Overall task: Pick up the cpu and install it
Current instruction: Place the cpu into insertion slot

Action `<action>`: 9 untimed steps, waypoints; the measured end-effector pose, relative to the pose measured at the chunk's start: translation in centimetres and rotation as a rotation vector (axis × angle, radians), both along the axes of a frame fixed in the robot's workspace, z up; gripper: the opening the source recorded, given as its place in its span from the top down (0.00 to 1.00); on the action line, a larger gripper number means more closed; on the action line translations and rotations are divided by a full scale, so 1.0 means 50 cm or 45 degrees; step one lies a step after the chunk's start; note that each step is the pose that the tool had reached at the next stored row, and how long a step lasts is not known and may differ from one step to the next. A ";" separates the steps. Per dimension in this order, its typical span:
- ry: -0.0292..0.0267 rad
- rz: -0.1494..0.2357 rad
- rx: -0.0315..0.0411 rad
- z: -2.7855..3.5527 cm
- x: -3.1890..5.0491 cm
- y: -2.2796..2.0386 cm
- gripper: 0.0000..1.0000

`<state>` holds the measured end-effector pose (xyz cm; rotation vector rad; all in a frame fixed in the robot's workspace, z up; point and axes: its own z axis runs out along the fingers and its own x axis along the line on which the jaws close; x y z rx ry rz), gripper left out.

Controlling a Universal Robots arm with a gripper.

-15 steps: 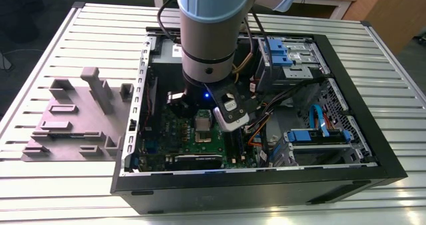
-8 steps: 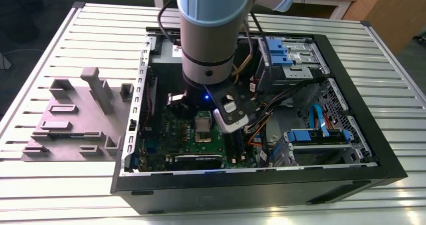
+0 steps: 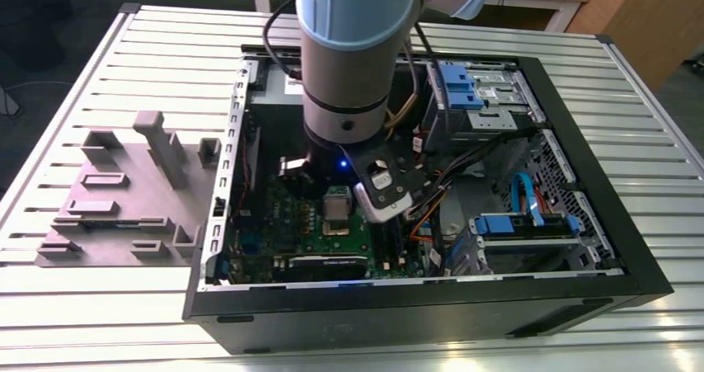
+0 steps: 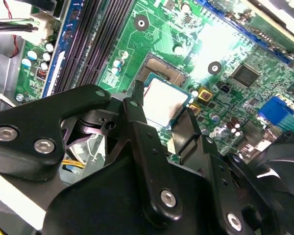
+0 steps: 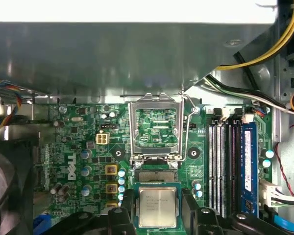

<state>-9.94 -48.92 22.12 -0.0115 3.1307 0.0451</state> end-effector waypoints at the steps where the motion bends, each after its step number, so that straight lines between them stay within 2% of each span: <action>1: -0.0001 0.000 0.0001 -0.001 0.001 0.0000 0.53; 4: 0.0000 0.000 0.0001 -0.007 0.002 0.0000 0.53; 8: 0.0000 0.000 0.0001 -0.020 0.002 -0.0005 0.53; 9: 0.0000 0.000 0.0000 -0.027 0.002 -0.0008 0.53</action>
